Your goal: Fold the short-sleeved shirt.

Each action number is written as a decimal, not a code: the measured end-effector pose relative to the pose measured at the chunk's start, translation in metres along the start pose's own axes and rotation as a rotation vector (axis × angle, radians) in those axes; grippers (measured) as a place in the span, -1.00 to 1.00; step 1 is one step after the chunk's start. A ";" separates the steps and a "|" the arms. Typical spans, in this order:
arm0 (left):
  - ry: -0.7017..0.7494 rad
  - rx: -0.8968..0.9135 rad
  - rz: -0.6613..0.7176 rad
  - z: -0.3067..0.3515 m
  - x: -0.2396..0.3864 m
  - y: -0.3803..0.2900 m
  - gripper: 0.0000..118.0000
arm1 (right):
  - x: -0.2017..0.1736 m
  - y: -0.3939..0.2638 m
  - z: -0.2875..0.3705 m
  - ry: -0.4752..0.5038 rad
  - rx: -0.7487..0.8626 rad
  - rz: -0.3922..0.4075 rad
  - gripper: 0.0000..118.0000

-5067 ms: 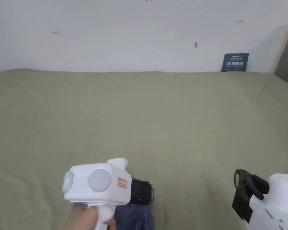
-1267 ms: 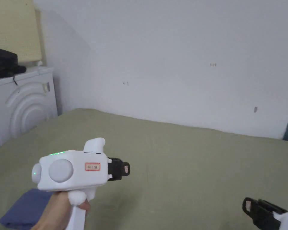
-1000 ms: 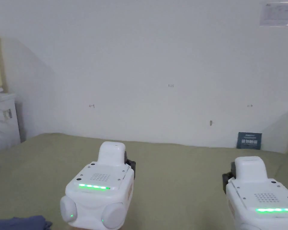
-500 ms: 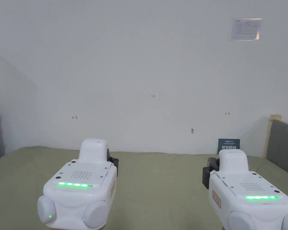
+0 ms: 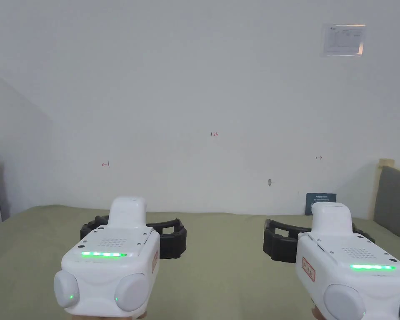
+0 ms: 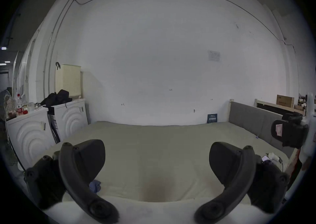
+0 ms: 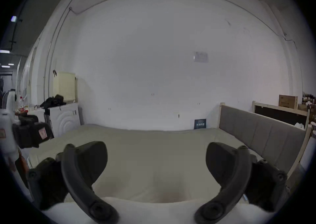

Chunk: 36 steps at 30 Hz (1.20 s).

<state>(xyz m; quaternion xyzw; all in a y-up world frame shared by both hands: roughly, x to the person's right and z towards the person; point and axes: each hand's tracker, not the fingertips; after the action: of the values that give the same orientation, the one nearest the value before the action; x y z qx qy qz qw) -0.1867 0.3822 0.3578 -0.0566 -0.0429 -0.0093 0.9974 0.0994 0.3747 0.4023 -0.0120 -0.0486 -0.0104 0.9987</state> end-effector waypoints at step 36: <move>-0.039 -0.010 0.005 0.012 -0.004 0.010 1.00 | -0.020 0.012 0.001 -0.010 -0.015 0.056 1.00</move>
<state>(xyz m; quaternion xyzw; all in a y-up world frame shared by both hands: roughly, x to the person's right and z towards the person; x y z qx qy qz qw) -0.1916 0.3933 0.3684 -0.0617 -0.0621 -0.0059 0.9961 0.0797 0.3873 0.4012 -0.0208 -0.0533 0.0175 0.9982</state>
